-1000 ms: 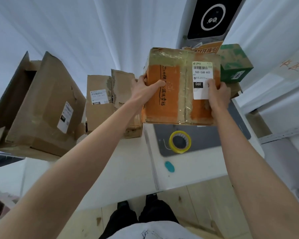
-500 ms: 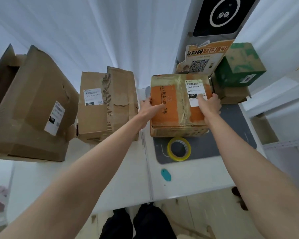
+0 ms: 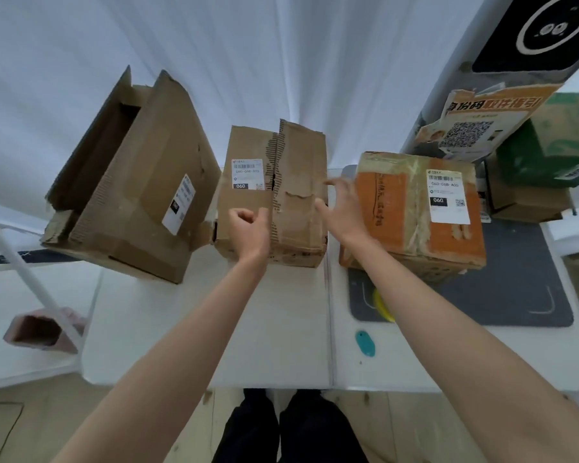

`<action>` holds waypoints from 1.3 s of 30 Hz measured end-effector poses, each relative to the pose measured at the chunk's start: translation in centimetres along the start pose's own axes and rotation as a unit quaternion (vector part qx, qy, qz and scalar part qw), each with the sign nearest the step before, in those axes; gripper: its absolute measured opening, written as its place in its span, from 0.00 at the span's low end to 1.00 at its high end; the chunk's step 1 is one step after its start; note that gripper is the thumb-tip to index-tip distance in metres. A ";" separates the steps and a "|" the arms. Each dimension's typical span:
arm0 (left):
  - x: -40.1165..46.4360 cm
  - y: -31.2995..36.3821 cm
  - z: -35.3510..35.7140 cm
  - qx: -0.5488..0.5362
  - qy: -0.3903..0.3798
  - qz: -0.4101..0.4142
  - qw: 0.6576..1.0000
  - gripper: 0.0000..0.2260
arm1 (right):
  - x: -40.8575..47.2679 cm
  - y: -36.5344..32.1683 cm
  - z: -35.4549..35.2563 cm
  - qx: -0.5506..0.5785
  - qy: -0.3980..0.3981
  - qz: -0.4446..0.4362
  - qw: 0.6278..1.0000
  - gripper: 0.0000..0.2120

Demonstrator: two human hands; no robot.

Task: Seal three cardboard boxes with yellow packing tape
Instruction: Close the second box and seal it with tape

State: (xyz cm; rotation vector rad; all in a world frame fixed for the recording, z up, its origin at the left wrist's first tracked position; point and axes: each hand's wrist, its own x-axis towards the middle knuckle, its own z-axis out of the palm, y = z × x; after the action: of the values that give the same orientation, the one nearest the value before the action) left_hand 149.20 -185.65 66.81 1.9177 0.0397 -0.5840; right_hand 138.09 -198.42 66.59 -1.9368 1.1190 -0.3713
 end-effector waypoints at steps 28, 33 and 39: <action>4.7 -10.6 -8.8 -0.002 -0.137 -0.179 0.974 0.30 | -5.7 4.7 8.6 0.053 -0.020 0.264 0.963 0.33; 2.1 -12.6 -11.0 0.028 -0.158 -0.167 0.973 0.32 | -9.2 4.9 9.0 0.113 -0.004 0.277 0.954 0.33; -2.0 -15.9 -14.2 0.046 -0.179 -0.166 0.969 0.42 | -14.5 5.3 9.6 0.160 0.044 0.298 0.940 0.27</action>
State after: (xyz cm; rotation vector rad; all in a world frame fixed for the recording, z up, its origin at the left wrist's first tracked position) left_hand 148.22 -166.03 58.26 1.8792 0.1047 -1.1688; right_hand 132.83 -182.82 58.88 -1.2324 1.5310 -0.2809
